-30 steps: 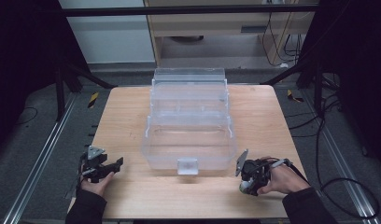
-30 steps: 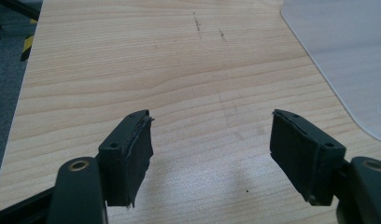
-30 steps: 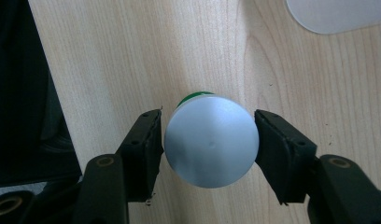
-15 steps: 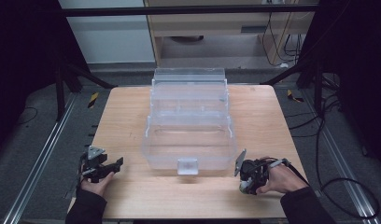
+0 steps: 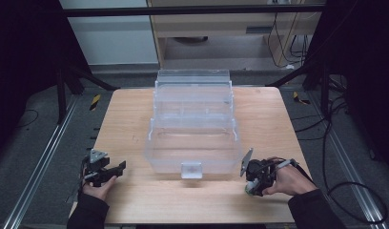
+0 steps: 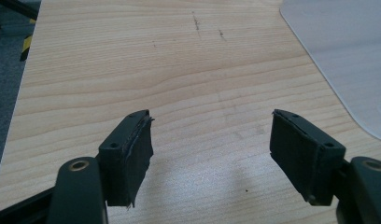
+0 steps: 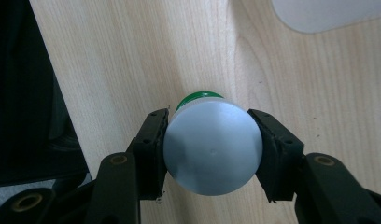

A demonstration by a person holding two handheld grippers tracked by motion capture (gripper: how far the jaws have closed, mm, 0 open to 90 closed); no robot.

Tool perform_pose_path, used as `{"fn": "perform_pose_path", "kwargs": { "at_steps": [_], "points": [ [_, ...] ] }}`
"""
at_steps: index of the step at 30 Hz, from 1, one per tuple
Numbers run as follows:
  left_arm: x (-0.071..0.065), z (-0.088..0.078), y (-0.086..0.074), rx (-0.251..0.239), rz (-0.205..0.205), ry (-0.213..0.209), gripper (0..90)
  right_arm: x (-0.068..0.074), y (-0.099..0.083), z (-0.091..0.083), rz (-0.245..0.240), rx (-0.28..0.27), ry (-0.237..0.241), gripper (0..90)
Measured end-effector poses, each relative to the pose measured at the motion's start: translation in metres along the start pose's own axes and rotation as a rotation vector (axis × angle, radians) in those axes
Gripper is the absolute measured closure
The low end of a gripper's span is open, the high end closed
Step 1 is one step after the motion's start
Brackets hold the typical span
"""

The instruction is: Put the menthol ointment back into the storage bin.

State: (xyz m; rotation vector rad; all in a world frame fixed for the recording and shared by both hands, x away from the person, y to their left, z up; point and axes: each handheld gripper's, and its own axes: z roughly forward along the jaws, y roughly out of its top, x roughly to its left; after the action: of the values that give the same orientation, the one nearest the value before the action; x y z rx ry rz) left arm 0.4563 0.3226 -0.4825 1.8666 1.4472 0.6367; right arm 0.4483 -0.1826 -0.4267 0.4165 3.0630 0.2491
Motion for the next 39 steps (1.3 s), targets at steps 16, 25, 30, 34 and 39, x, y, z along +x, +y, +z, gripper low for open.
{"fn": "perform_pose_path", "kwargs": {
  "at_steps": [16, 25, 30, 34, 39],
  "points": [
    [-0.001, 0.001, 0.000, 0.005, 0.003, -0.003, 29.2, -0.005, 0.006, -0.035, 0.038, -0.043, -0.021, 50.2],
    [0.000, 0.002, 0.000, 0.010, 0.004, -0.001, 29.2, -0.007, 0.011, -0.052, 0.044, -0.061, -0.032, 50.2],
    [-0.001, 0.003, 0.001, 0.011, 0.001, -0.003, 29.2, -0.008, 0.014, -0.061, 0.049, -0.065, -0.035, 50.2],
    [-0.001, 0.003, 0.001, 0.012, 0.003, -0.003, 29.2, -0.010, 0.017, -0.074, 0.057, -0.074, -0.049, 50.2],
    [-0.002, 0.004, 0.001, 0.013, 0.004, -0.005, 29.2, -0.010, 0.020, -0.083, 0.049, -0.088, -0.062, 50.2]
  ]
}}
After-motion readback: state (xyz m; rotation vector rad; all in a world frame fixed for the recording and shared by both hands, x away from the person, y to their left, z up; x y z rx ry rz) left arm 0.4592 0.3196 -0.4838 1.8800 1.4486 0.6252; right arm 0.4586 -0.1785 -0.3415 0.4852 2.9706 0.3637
